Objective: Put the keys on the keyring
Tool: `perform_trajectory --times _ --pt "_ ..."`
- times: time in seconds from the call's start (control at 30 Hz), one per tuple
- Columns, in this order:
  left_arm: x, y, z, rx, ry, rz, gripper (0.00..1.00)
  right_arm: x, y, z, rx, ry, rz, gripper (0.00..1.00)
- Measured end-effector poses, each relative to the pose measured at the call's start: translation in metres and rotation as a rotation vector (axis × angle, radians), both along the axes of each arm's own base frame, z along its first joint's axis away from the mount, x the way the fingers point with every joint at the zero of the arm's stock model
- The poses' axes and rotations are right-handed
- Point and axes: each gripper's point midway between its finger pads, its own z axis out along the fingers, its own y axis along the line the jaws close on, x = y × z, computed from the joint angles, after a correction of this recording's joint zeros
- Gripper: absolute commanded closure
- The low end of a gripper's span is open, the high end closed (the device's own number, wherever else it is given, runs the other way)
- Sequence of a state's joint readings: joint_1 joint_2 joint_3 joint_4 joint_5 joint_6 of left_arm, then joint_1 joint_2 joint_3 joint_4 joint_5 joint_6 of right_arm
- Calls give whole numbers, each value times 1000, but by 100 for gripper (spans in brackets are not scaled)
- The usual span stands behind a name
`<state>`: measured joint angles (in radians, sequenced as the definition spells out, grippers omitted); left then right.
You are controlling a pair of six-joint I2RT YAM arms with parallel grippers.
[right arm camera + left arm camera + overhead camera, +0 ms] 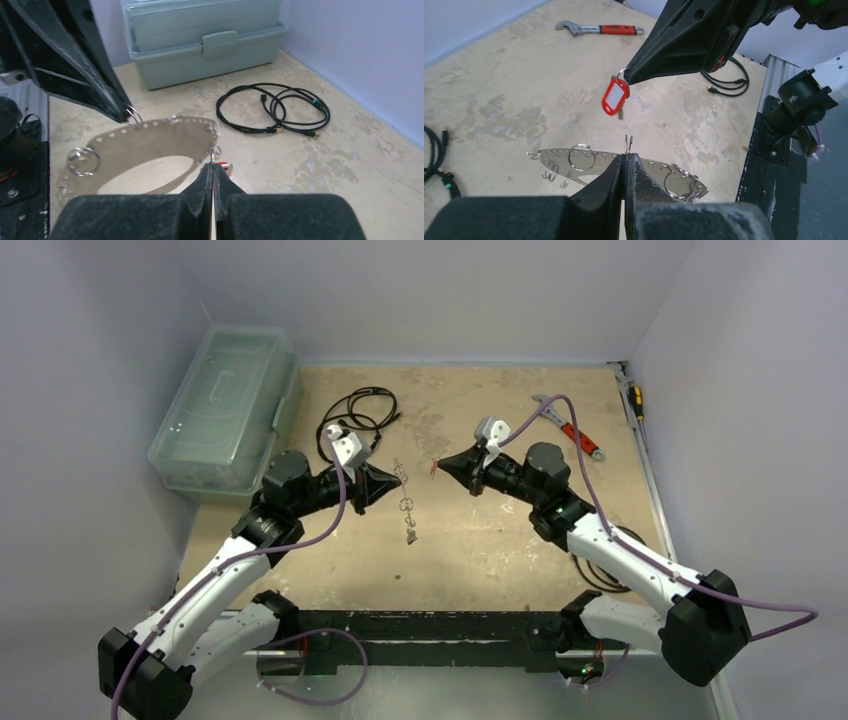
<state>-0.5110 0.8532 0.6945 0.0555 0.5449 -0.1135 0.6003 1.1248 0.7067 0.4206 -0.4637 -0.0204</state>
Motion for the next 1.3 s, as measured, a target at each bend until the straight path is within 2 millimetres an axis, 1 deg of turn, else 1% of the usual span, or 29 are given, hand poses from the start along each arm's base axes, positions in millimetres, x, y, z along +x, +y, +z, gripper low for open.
perform_trajectory --times 0.1,0.2,0.37,0.47,0.77,1.3 --pt "-3 -7 -9 -1 54 -44 100 -9 3 4 0 -12 28 100" --pt "-6 -12 -12 -7 86 -78 100 -19 7 9 0 -21 59 100" --pt "-8 -15 -11 -19 111 -99 100 -29 9 11 -8 -25 81 100" --pt "-8 -16 -8 -25 115 -98 100 -32 10 10 -13 -20 90 100" --pt "-4 -18 -9 -23 132 -96 100 -43 15 2 -32 14 135 100" --pt "-2 -20 -9 -20 138 -103 100 -59 26 4 -3 64 224 100"
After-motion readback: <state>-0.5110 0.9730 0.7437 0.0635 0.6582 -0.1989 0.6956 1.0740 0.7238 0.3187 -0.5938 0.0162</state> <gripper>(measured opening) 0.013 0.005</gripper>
